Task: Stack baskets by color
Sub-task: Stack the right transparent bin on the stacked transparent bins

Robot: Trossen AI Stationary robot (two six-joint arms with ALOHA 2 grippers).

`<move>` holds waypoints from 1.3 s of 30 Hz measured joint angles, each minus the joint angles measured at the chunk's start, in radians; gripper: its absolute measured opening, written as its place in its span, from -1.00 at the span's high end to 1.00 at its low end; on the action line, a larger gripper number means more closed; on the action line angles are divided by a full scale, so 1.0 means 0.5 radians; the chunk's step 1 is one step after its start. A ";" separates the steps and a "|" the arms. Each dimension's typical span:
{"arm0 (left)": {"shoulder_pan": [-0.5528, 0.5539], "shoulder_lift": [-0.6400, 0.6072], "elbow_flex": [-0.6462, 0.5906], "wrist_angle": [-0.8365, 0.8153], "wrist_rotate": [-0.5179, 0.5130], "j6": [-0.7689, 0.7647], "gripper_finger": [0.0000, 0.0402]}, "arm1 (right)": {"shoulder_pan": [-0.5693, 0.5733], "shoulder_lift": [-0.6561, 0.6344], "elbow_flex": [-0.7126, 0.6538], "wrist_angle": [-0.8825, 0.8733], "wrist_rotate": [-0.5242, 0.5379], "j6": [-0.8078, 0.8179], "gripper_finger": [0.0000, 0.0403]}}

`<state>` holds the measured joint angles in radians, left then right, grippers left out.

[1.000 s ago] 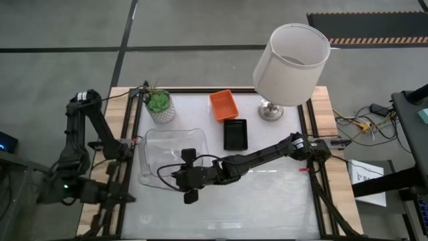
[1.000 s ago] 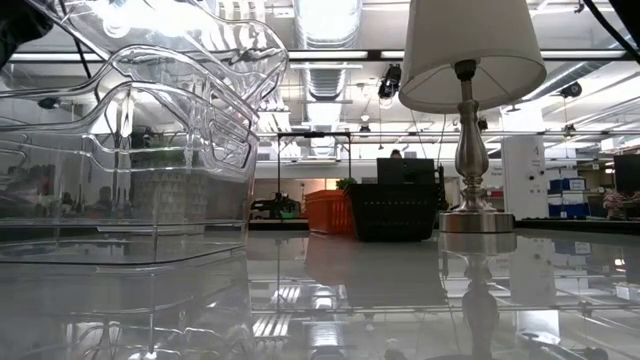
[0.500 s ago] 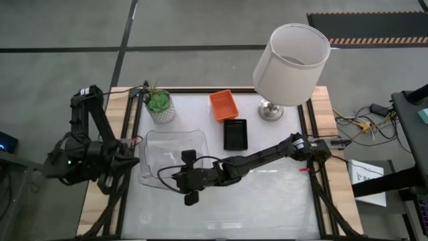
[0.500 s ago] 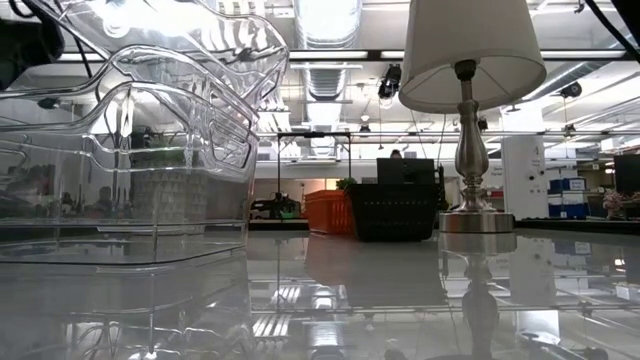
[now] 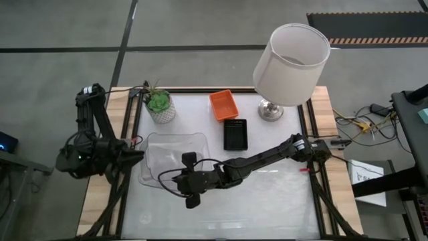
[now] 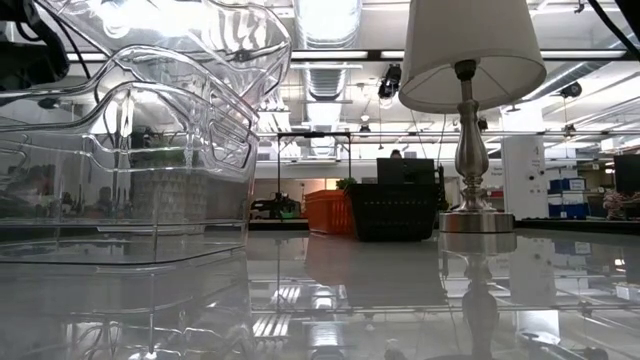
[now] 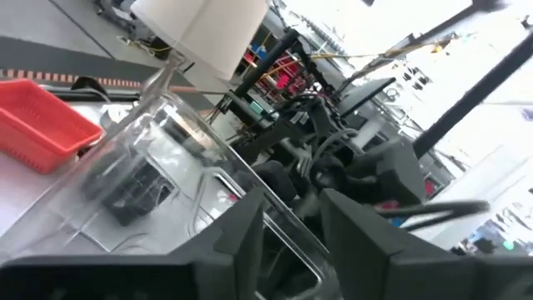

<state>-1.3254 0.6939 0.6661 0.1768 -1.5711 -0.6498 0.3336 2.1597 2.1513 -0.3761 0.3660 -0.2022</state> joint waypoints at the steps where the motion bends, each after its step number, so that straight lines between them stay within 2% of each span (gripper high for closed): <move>1: 0.004 -0.007 -0.014 0.026 -0.001 0.002 0.44 | 0.000 0.000 0.000 -0.003 0.000 0.002 0.96; 6: 0.017 -0.002 -0.055 0.066 0.000 0.000 0.34 | -0.008 0.000 0.000 0.000 0.002 0.002 0.96; 33: 0.230 0.130 -0.068 0.155 0.004 0.001 0.33 | -0.036 0.000 -0.001 0.002 0.055 0.018 0.96; 39: 0.240 0.137 -0.067 0.156 0.004 0.001 0.50 | -0.036 0.000 -0.001 0.002 0.055 0.046 0.96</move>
<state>-1.2053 0.7626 0.6327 0.2546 -1.5688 -0.6495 0.3157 2.1597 2.1509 -0.3752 0.3935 -0.1793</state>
